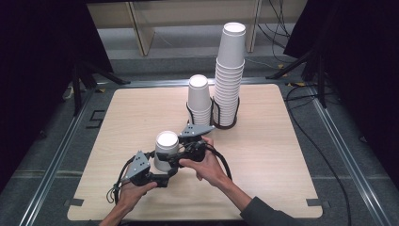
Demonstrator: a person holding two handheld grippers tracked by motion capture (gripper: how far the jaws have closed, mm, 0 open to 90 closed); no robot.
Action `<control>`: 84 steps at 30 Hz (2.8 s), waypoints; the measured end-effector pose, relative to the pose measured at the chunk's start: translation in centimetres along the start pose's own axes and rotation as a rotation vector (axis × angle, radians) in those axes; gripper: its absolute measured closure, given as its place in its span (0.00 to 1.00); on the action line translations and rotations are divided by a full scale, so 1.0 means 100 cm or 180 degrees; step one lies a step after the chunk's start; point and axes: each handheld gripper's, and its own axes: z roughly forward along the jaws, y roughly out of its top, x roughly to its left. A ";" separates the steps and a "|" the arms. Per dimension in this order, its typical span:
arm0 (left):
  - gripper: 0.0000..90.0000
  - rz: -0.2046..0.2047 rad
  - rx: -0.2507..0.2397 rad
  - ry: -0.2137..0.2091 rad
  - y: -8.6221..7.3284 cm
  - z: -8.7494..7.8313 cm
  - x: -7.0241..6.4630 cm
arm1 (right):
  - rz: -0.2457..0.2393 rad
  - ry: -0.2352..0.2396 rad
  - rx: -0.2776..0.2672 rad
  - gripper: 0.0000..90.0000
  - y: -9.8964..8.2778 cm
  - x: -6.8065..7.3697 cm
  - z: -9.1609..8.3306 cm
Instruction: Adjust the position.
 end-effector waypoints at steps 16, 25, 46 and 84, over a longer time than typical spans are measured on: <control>0.17 0.0531 0.0512 -0.0046 0.005 -0.009 0.002 | -0.0332 0.0037 0.0412 0.18 0.020 -0.003 -0.028; 0.17 0.0726 0.0823 -0.0167 0.004 -0.008 -0.006 | -0.0495 0.0131 0.0717 0.20 0.016 -0.006 -0.031; 0.08 0.0641 0.0425 -0.0250 0.001 -0.006 -0.010 | -0.0277 0.0411 0.0858 0.27 0.014 -0.009 -0.034; 0.12 0.0395 -0.0169 -0.0253 0.010 -0.018 0.001 | 0.0168 0.0713 0.0289 0.27 0.024 -0.022 -0.051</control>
